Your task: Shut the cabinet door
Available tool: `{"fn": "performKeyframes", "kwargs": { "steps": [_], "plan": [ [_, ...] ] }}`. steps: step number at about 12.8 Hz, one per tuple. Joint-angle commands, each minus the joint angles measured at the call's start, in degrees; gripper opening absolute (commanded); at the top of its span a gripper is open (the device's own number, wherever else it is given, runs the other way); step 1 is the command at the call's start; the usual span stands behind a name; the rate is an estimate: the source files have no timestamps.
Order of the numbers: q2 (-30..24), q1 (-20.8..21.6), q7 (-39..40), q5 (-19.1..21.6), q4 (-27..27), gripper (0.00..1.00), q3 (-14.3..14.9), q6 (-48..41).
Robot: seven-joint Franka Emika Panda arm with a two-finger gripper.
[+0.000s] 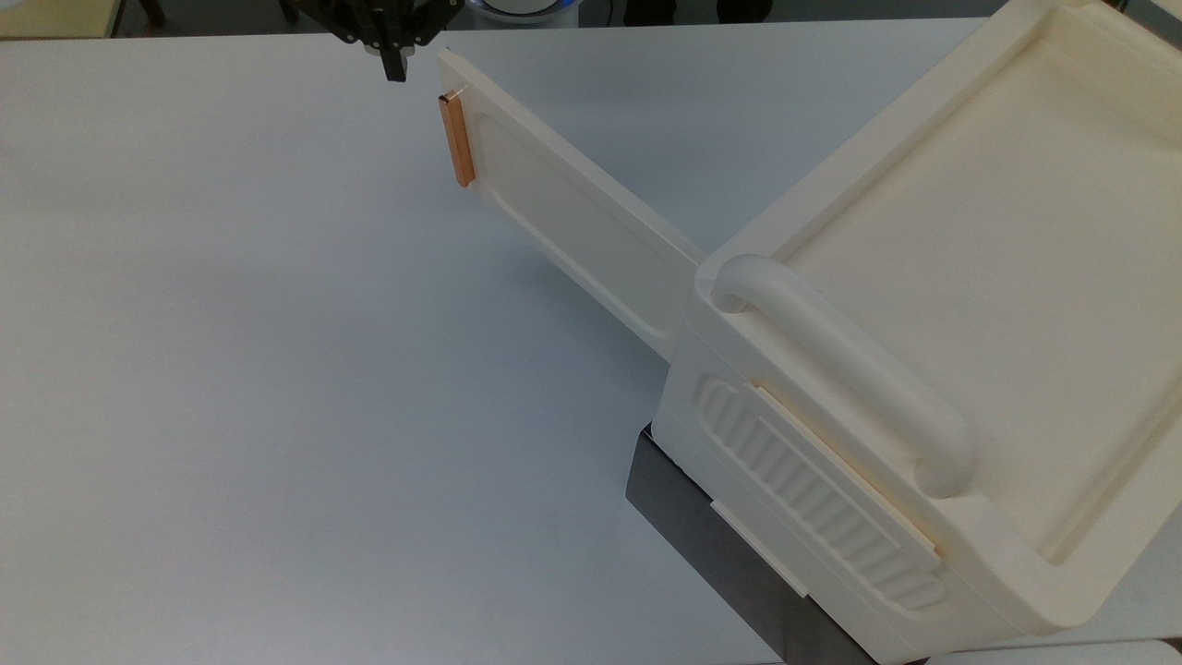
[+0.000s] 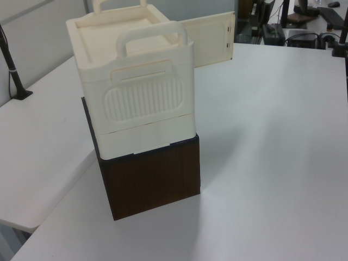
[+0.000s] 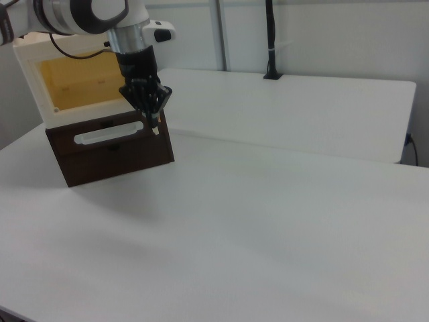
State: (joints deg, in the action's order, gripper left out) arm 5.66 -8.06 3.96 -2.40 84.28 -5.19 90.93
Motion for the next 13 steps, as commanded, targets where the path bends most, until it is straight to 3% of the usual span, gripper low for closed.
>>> {"fn": "performKeyframes", "kwargs": {
  "steps": [1, 6, 13],
  "plan": [
    [-0.74, -0.20, 0.35, 1.08, -0.42, 0.00, 0.96, 2.23],
    [-0.56, -2.23, 0.09, 4.33, -1.74, 0.00, 1.41, 11.53],
    [1.10, -2.76, 0.00, 14.34, -1.66, 0.00, 1.15, 24.81]
  ]
}}
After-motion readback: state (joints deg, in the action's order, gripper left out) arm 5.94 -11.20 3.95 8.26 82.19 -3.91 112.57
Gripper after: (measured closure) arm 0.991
